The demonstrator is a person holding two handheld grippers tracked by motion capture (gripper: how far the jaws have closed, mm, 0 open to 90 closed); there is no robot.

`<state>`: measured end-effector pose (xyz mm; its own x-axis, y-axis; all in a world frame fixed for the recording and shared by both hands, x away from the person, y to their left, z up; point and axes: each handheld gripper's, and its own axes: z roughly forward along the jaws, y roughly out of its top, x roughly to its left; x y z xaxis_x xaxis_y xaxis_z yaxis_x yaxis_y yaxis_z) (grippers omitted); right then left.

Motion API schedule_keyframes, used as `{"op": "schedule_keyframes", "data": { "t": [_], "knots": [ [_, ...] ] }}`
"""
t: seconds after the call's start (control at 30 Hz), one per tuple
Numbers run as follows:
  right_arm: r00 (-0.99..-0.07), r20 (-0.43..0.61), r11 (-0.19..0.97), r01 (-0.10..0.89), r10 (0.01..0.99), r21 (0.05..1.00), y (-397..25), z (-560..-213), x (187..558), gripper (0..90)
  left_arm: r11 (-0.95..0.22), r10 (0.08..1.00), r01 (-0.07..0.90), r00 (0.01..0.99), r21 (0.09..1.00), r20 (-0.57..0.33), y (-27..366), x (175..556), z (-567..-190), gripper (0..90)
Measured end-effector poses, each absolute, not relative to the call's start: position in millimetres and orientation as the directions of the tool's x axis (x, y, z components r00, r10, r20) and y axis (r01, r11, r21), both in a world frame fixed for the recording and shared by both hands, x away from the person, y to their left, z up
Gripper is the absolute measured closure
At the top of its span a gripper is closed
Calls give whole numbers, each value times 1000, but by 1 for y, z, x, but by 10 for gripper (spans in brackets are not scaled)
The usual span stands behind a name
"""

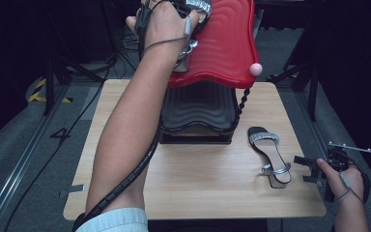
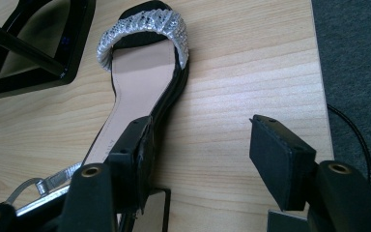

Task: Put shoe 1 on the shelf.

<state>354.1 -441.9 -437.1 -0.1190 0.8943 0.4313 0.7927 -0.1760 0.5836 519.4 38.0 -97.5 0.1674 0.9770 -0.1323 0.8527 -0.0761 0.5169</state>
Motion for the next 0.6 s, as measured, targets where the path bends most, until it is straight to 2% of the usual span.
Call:
{"op": "schedule_keyframes", "data": {
  "t": [0.53, 0.6],
  "knots": [
    [-126, 439, -174, 796, 889, 580, -441, -438, 355, 417, -73, 974, 854, 172, 516, -148, 42, 519, -105, 417],
    [-127, 438, -172, 796, 890, 580, -441, -439, 356, 417, -73, 979, 853, 161, 516, -127, 42, 517, -105, 417]
  ]
}}
